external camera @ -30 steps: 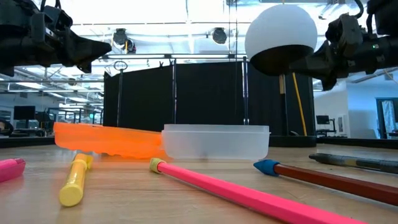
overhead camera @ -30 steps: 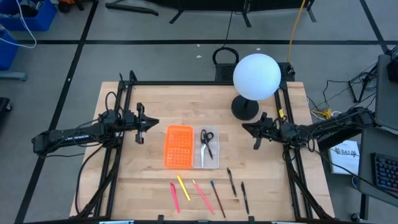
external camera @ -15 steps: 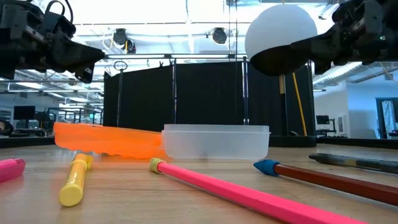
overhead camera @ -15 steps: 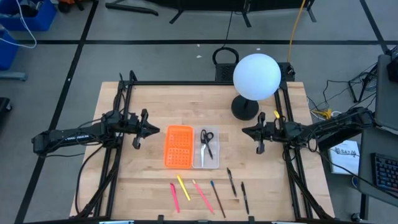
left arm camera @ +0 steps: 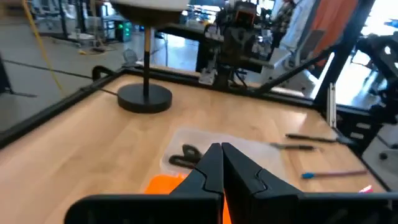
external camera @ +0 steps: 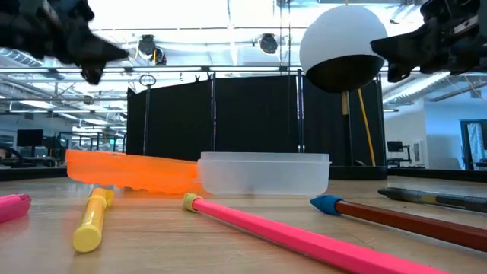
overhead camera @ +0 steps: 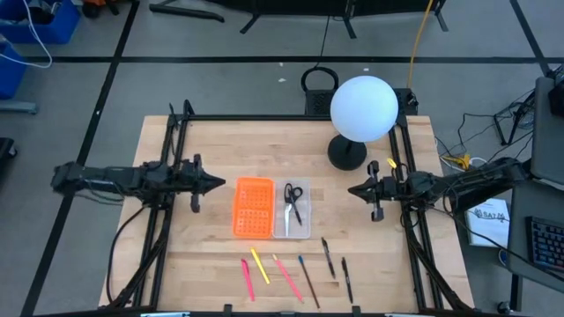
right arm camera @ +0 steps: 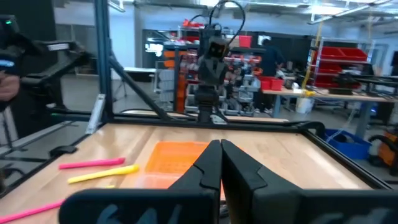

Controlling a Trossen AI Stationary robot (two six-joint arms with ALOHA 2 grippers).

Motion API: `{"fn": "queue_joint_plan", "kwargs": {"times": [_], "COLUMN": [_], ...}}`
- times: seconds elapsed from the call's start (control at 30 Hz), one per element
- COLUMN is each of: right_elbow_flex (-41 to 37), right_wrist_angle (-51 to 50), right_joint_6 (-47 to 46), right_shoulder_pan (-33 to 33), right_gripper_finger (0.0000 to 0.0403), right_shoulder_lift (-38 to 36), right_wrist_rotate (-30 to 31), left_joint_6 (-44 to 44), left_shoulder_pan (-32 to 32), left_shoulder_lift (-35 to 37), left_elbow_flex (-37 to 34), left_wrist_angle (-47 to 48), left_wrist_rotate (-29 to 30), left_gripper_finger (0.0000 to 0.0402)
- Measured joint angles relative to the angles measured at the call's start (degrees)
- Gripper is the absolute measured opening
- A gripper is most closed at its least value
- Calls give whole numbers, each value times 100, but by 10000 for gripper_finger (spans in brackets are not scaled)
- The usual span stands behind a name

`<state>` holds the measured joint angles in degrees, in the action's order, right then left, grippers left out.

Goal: Pick & place school supplies into a supply box
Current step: Put the pink pen into the orange supply box

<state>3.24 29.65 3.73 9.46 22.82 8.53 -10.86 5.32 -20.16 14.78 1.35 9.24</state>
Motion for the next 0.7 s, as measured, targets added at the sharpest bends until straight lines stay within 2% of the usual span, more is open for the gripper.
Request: {"fn": "queue_joint_plan", "kwargs": {"times": [0.17, 0.27, 0.33, 0.43, 0.57, 0.7], "right_elbow_flex": [3, 3, 3, 3, 3, 1], "right_wrist_angle": [-828, -1021, -1152, -1313, -1548, -1537], "right_joint_6": [-1, -1, 6, 48, 81, 149], "right_shoulder_pan": [1, 1, 1, 1, 1, 1], "right_gripper_finger": [0, 0, 0, 0, 0, 0], "right_shoulder_lift": [-799, -1074, -1173, -1208, -1206, -1206], "right_wrist_rotate": [-286, -284, -285, -287, -350, -570], "left_joint_6": [-557, -1270, -1820, -2648, -3973, -5817], "left_shoulder_pan": [1273, 1935, 2281, 2685, 3012, 3200], "left_shoulder_lift": [-557, -1319, -1986, -3121, -4698, -6226], "left_elbow_flex": [871, 1435, 1793, 2367, 3355, 4726], "left_wrist_angle": [822, 1334, 1571, 1719, 2093, 3556], "left_wrist_rotate": [2052, 3185, 3684, 4059, 4074, 3575], "left_gripper_finger": [3, 2, 2, 2, 1, 1]}}
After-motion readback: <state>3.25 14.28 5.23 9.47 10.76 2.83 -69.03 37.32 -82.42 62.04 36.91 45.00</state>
